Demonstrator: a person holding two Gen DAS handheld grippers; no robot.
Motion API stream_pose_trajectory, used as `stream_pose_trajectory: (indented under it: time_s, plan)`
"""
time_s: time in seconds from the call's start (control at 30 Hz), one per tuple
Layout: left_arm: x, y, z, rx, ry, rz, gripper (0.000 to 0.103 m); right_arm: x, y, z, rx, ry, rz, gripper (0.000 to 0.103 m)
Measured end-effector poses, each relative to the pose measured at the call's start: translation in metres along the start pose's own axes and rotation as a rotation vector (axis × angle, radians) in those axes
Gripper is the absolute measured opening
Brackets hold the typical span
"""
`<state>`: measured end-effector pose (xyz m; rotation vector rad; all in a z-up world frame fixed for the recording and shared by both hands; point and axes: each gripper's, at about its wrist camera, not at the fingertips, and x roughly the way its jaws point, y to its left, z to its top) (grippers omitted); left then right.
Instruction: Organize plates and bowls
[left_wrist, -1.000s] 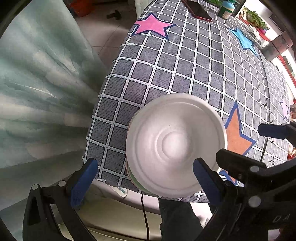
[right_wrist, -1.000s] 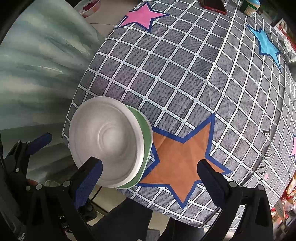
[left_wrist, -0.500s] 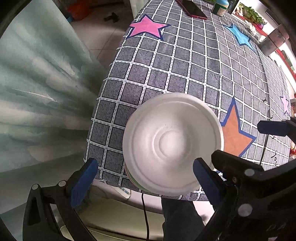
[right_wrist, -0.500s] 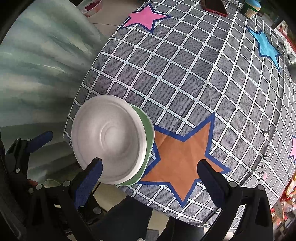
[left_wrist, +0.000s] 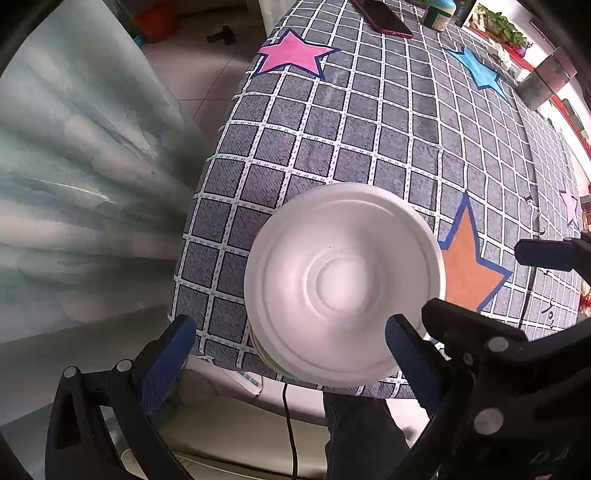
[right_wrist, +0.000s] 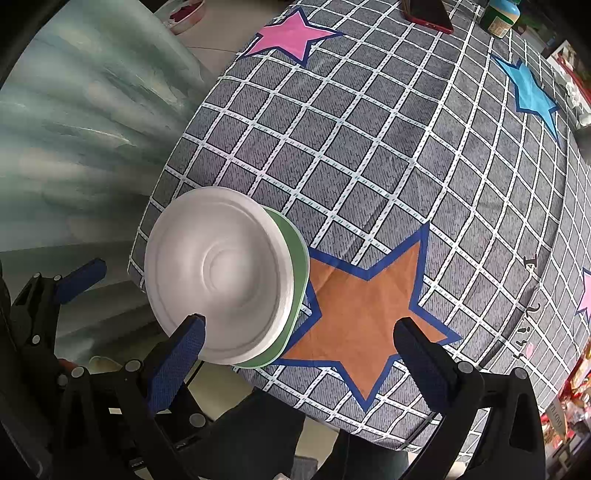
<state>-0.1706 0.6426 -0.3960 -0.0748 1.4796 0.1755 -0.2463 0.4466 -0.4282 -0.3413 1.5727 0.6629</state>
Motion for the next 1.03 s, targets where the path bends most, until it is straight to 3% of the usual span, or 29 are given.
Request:
stream_pose_trajectory:
  time_s: [0.9,1.03]
  plan:
    - [0.0005,0.0013,0.0025,-0.011,0.030,0.035,0.103,0.0017,0.0023,0.0034,-0.001,0.005,0.024,0.103]
    - [-0.0014,0.0038,0.0045,-0.026,-0.005,0.038,0.103,0.0029,0.0013,0.0047,0.001,0.003,0.034,0.103]
